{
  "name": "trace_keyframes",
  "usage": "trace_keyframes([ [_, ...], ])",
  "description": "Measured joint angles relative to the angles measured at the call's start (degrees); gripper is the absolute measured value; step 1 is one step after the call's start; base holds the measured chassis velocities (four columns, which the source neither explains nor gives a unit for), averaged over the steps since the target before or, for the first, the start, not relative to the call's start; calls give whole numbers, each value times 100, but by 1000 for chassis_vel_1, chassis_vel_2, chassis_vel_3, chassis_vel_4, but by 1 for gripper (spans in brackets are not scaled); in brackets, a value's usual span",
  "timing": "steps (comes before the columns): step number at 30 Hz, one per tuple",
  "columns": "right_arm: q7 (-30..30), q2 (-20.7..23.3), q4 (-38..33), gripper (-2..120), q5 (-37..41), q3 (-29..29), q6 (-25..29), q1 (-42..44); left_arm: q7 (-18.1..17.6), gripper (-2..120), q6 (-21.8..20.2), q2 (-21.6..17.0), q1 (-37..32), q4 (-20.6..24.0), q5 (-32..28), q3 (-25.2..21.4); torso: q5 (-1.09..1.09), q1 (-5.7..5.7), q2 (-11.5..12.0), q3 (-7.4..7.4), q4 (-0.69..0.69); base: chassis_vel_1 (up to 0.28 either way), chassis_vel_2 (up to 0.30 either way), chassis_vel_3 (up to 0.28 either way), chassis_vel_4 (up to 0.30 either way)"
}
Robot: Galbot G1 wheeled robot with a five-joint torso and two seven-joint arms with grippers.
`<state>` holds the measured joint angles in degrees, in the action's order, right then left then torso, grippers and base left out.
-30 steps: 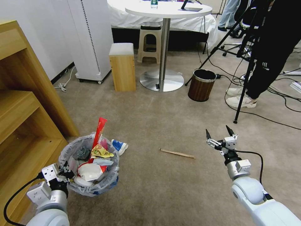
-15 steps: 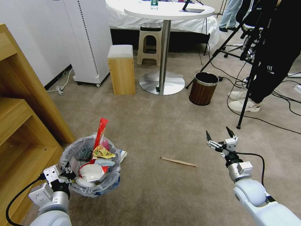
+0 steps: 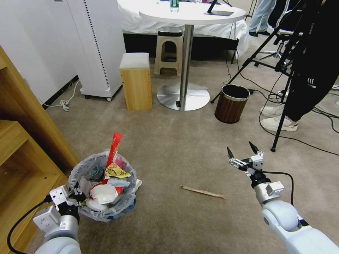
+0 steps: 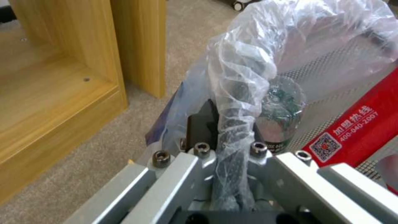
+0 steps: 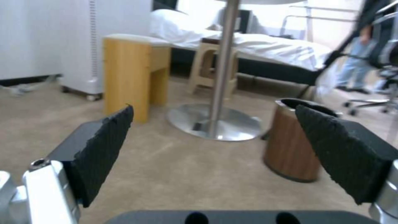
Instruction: Pick up the trash bin and place the garbage on the floor into it.
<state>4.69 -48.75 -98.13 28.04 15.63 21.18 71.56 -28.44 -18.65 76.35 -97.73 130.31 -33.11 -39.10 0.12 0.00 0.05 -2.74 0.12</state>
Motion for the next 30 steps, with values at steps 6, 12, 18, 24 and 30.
trace_keyframes([
  [6, -289, 124, 124, 100, 316, -335, -62, -297, 24, 1, 39, 14, -46, -12, 27, -26, 0, 0, 0, 0, 0, 0, 0, 0, 0],
  [12, -790, 239, 297, 100, 798, -540, 14, -459, 28, 1, 39, 55, -27, 8, 43, 22, -1, 0, 0, 0, -1, 0, 0, 0, 0],
  [18, -1014, 589, 504, 100, 1446, -744, -7, -364, 34, 1, 34, 133, 25, -57, 109, 105, 0, 1, 0, 0, 0, 0, 0, 0, 0],
  [24, -1229, 1136, 808, 100, 1580, -1044, -31, -12, 59, 1, 36, 165, 106, -87, 127, 132, 0, 0, 0, 0, 1, 0, 0, 0, 0],
  [30, -1718, 1208, 1256, 99, 1554, -1448, 203, 15, 61, 1, 45, 115, 147, -118, 78, 80, -1, 0, 0, 0, 0, 0, 0, 0, 0],
])
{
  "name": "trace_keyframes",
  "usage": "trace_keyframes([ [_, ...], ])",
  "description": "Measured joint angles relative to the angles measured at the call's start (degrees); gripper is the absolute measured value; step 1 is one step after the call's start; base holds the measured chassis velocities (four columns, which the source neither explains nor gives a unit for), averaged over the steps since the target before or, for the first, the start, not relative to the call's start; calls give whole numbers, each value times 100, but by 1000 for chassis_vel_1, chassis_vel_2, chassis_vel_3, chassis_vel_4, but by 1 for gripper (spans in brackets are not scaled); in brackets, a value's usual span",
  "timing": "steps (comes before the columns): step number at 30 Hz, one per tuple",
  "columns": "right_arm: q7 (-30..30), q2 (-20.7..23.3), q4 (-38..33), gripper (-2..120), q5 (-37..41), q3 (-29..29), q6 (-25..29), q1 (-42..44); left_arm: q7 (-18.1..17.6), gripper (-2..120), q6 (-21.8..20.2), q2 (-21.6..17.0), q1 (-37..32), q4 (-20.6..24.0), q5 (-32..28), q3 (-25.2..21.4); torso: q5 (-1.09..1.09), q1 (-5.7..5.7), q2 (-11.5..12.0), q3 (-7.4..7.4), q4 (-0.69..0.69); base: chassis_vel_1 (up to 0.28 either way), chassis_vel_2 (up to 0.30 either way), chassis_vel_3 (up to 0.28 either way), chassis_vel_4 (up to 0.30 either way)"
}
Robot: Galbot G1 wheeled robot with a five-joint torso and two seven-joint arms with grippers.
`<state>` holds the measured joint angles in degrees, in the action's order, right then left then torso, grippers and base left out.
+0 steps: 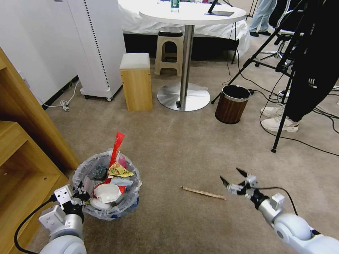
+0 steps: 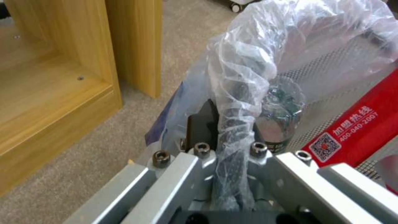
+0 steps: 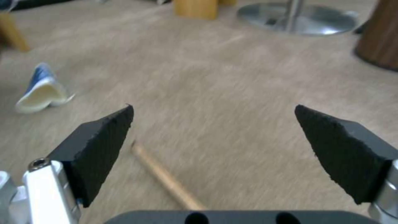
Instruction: Pick up the trash bin and place the garbage on the floor into it.
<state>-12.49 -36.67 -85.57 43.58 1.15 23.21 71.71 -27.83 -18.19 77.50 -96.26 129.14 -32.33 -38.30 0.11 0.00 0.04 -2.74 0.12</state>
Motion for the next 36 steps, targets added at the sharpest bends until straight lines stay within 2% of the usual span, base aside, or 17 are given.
trace_keyframes([
  [1, -234, 0, 146, 98, -38, -77, 145, -17, 2, 1, 3, -9, 14, -15, -10, -6, 0, 0, 0, 0, 0, 0, 0, 0, 0],
  [6, -662, 29, 370, 98, -105, -140, 367, 9, 4, 1, 10, -20, 33, -29, -28, -8, 0, 0, 0, 0, -1, 0, 0, 0, 0],
  [9, -1187, 36, 838, 87, -297, -59, 726, 142, 10, 1, 19, -53, 71, -62, -51, -9, 0, 0, 0, 0, 0, 0, 0, 0, 0],
  [10, -1187, 36, 838, 87, -297, -59, 726, 142, 10, 1, 19, -53, 71, -62, -51, -9, 0, 0, 0, 0, 0, 0, 0, 0, 0],
  [12, -1186, 44, 899, 78, -399, 117, 743, 298, 10, 1, 20, -56, 89, -79, -52, 9, 1, 0, 0, 0, 0, 0, 0, 0, 0],
  [14, -1080, 43, 909, 76, -476, 281, 739, 430, 12, 1, 20, -51, 109, -96, -48, 31, 0, 0, 0, 0, 0, 0, 0, 0, 0],
  [18, -951, 31, 971, 83, -661, 654, 746, 727, 36, 1, 24, -39, 136, -143, -2, 61, 1, 0, 0, 0, 0, 0, 0, 0, 0],
  [22, -1021, -1, 1023, 95, -763, 1007, 805, 1025, 50, 1, 33, -60, 166, -180, -1, 72, 1, 0, 0, 0, 1, 0, 0, 0, 0],
  [31, -1168, -38, 935, 99, -797, 1254, 852, 1190, 55, 1, 33, -62, 193, -184, -2, 133, 1, 0, 0, 0, 0, 0, 0, 0, 0],
  [36, -1480, -122, 1176, 98, -852, 1187, 886, 1042, 62, 1, 34, -73, 126, -109, 3, 93, -2, 0, 0, 0, 0, 0, 0, 0, 0],
])
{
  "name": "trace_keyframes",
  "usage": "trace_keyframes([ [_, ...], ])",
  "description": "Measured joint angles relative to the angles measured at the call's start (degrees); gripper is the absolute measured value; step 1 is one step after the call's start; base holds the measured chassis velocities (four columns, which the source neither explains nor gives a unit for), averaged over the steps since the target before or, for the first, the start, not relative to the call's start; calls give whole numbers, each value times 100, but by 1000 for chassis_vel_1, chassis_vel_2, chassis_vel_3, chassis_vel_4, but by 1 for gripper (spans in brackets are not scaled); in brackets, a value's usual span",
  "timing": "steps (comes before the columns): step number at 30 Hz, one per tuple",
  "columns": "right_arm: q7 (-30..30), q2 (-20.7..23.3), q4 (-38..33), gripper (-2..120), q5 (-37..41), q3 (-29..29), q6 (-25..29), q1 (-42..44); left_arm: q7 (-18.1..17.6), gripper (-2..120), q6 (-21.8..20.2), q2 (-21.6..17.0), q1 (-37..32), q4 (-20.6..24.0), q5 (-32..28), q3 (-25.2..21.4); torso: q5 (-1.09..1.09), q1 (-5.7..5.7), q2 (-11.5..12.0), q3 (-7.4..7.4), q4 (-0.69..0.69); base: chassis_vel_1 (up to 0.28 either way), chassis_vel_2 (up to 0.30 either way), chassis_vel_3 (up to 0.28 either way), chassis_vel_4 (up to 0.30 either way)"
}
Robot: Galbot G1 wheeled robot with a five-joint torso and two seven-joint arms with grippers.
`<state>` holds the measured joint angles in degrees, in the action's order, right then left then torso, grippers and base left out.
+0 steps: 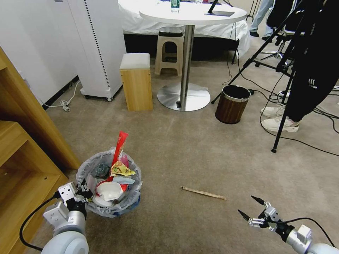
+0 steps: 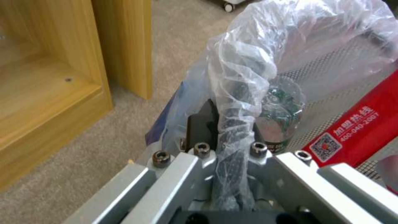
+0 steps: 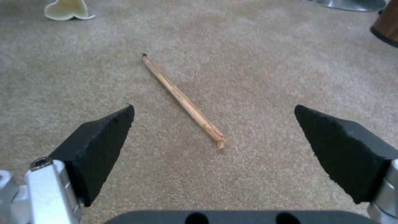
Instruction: Pick up the trash bin and place the garbage on the floor into it.
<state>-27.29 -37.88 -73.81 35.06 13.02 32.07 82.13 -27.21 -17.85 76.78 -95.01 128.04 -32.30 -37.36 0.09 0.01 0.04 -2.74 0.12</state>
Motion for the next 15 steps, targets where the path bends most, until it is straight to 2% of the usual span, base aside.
trace_keyframes([
  [15, 480, -263, 420, 97, -356, -159, -315, -459, 8, 1, 13, -53, -25, 65, -4, -37, 3, 0, 0, 0, 0, 0, 0, 0, 0],
])
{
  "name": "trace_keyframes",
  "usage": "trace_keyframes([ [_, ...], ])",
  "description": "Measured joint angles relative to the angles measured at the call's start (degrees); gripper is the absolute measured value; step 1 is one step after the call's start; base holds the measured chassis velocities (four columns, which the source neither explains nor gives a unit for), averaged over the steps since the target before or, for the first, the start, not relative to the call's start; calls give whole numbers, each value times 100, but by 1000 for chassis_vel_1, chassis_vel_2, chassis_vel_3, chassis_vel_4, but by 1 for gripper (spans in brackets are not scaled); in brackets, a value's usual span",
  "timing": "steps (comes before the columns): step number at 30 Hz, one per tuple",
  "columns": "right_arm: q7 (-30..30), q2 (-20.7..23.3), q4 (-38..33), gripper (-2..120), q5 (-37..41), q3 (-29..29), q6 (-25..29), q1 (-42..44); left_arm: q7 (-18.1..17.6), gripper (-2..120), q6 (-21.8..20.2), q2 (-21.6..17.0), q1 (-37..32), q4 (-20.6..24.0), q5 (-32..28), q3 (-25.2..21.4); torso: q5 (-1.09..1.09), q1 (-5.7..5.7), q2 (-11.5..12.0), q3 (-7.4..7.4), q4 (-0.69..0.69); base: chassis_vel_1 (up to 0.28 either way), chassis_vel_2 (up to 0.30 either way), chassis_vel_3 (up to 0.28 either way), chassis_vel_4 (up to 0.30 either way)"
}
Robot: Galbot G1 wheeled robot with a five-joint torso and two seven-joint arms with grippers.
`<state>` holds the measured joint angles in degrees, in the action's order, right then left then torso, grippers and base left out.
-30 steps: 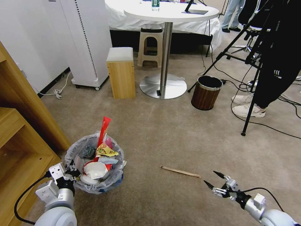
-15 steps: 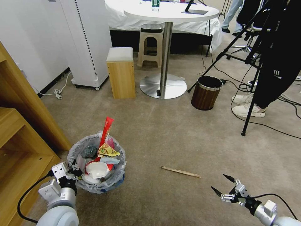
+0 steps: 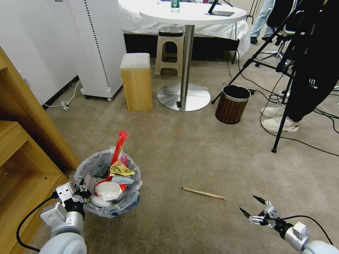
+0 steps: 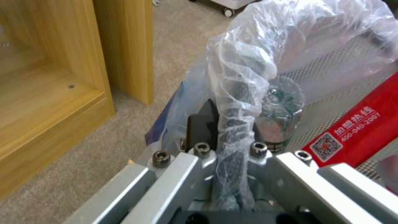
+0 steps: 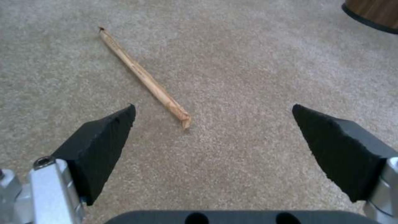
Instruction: Pick up the trash bin and place the garbage on the floor into it.
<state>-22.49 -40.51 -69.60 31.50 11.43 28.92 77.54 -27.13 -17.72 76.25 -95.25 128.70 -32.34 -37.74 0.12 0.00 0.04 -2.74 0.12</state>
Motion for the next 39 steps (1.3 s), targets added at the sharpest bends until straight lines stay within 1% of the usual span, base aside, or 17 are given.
trace_keyframes([
  [24, 31, -354, 385, 97, -244, -218, 21, -426, 5, 1, -23, -42, -36, 69, 6, 46, -1, 0, 0, 0, 0, 0, 0, 0, 0],
  [39, 31, -412, 399, 95, -283, -228, 47, -467, -2, 1, -46, 8, 52, 61, -16, 65, -1, 0, 0, 0, 0, 0, 0, 0, 0],
])
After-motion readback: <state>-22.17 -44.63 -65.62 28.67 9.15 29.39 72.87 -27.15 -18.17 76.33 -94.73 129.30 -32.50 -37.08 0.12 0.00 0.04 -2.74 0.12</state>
